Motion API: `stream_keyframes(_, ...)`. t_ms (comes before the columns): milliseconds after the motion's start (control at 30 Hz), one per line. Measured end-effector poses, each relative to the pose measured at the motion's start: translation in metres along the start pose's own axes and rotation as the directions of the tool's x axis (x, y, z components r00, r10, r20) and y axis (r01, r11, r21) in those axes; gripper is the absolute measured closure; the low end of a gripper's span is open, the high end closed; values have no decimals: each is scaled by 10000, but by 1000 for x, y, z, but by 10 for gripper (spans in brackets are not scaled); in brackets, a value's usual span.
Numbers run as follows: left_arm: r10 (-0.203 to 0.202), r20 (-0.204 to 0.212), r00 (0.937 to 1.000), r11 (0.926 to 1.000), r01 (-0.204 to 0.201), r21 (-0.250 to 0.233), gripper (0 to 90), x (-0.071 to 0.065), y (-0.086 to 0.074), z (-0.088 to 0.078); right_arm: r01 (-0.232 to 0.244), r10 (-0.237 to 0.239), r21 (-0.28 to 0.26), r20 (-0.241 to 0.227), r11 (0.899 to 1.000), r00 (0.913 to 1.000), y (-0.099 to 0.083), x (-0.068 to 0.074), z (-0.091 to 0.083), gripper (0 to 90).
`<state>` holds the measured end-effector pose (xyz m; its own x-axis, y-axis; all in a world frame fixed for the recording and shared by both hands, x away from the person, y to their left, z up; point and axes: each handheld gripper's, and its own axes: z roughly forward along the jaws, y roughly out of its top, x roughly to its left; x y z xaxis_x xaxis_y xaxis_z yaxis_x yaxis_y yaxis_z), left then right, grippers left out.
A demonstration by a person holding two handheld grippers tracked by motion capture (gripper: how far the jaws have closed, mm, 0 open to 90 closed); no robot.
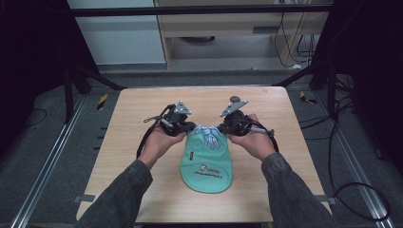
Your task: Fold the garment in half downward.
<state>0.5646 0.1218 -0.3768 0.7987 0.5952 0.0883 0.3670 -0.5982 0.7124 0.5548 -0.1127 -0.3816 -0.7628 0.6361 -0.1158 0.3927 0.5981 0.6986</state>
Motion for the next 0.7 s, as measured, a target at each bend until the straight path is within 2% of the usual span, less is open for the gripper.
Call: stream_keyframes(700,-5,-179,9998,9994,-1,-339,857,2,8,-6,184,-181,-132,240,9997,9995,10,-4,-8,841)
